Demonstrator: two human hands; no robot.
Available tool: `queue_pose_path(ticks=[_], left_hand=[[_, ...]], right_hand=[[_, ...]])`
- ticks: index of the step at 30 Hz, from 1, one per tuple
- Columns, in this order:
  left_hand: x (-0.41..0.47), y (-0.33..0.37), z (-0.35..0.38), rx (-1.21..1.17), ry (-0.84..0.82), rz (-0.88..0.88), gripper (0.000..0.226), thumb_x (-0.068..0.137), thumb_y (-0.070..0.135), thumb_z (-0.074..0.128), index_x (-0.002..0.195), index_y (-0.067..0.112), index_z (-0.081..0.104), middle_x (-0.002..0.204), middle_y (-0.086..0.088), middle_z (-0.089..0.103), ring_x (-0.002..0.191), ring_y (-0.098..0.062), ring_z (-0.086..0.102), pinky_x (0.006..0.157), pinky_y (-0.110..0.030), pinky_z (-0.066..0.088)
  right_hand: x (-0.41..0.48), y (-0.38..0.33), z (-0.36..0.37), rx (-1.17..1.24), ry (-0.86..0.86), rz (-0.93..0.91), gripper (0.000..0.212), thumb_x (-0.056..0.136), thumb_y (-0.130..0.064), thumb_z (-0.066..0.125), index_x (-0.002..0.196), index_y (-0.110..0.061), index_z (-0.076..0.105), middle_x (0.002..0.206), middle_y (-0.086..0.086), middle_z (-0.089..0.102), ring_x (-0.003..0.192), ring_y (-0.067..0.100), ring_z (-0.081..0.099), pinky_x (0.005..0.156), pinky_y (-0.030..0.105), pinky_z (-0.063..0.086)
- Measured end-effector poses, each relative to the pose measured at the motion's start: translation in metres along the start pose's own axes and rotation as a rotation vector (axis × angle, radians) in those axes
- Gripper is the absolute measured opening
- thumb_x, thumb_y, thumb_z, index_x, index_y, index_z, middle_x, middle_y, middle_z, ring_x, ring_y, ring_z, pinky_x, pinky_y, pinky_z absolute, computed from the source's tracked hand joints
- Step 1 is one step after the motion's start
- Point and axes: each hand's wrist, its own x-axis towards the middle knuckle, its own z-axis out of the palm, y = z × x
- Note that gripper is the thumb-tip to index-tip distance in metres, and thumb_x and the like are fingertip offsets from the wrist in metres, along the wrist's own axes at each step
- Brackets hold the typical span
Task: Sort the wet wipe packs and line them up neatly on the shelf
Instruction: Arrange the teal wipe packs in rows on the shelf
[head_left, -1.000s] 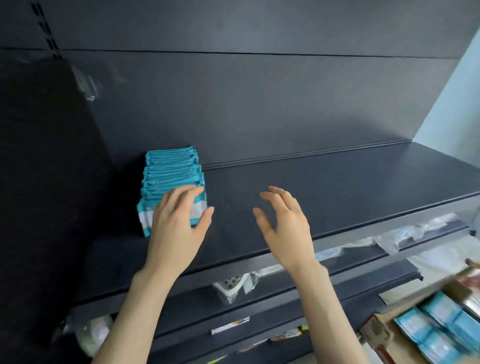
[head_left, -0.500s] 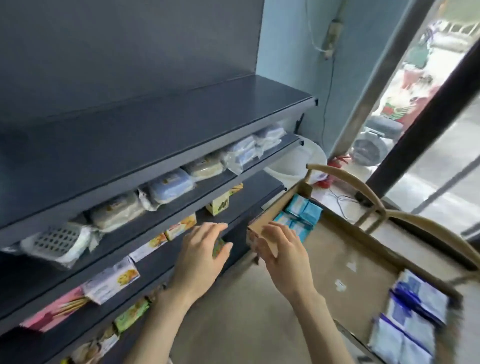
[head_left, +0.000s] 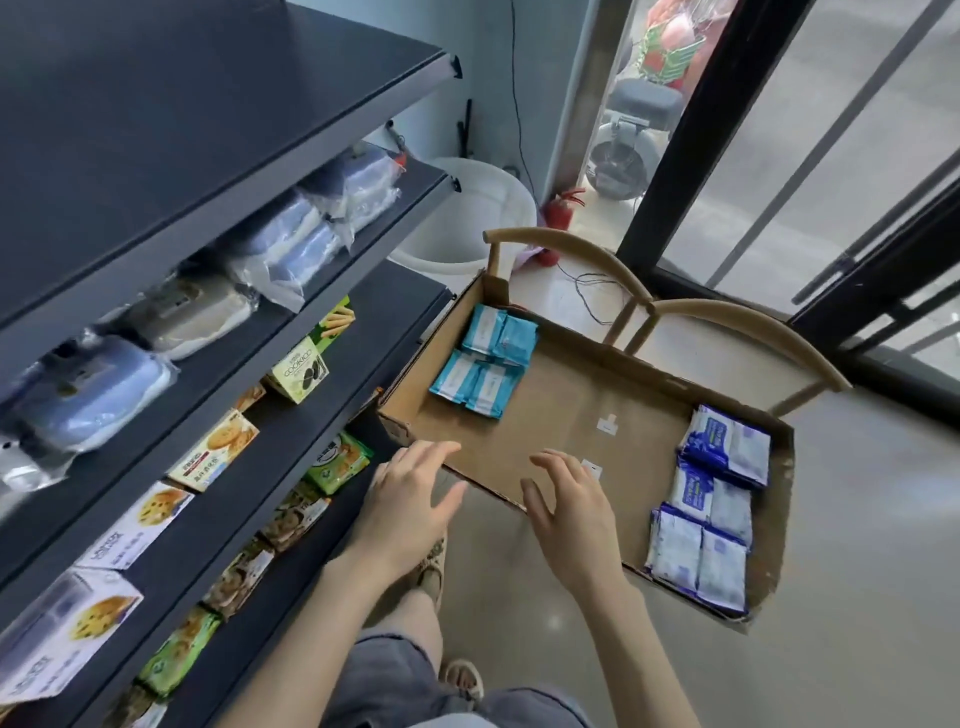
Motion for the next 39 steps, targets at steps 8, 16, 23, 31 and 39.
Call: queue_pose_path(ticks=[8,16,23,31,39], left_hand=[[0.139,-0.032,-0.002,-0.031,-0.095,-0.049,0.039,0.093,0.027,0.055,0.131,0.019,0.051,0.126,0.002,0.053,0.119,-0.014,0.046,0.104,-0.036,0.036],[0.275,-0.089,0.027,-0.027,-0.269,-0.129,0.038,0.094,0.026,0.054,0.131,0.019,0.050,0.127,0.001,0.053,0.117,-0.015,0.049,0.099,-0.036,0.042],[0.351,-0.137,0.091,-0.066,-0.395,-0.251,0.038,0.094,0.021,0.054,0.131,0.016,0.049,0.128,0.000,0.052,0.116,-0.015,0.050,0.098,-0.032,0.044],[0.391,-0.193,0.170,-0.060,-0.471,-0.471,0.045,0.093,0.015,0.056,0.136,0.013,0.042,0.134,-0.006,0.048,0.121,-0.022,0.047,0.099,-0.033,0.037],[0.395,-0.234,0.246,0.031,-0.360,-0.682,0.070,0.092,0.023,0.058,0.148,0.011,0.018,0.150,-0.010,0.028,0.135,-0.030,0.030,0.107,-0.045,0.027]], right_hand=[[0.126,0.005,0.037,0.029,-0.034,0.109,0.027,0.091,-0.016,0.060,0.118,-0.009,0.062,0.120,0.005,0.063,0.110,0.024,0.055,0.091,0.028,0.040],[0.243,0.028,0.099,0.057,-0.160,0.278,0.030,0.095,-0.021,0.054,0.123,-0.011,0.058,0.125,0.003,0.060,0.113,0.021,0.051,0.093,0.028,0.039],[0.306,0.071,0.156,0.083,-0.264,0.443,0.031,0.097,-0.021,0.049,0.126,-0.011,0.055,0.127,0.003,0.057,0.115,0.021,0.049,0.092,0.027,0.037],[0.334,0.128,0.241,0.174,-0.353,0.619,0.029,0.096,-0.019,0.051,0.123,-0.008,0.054,0.122,0.006,0.058,0.112,0.024,0.052,0.086,0.026,0.036],[0.331,0.184,0.321,0.322,-0.317,0.893,0.055,0.090,-0.022,0.063,0.137,-0.006,0.039,0.135,0.010,0.044,0.123,0.024,0.044,0.103,0.035,0.038]])
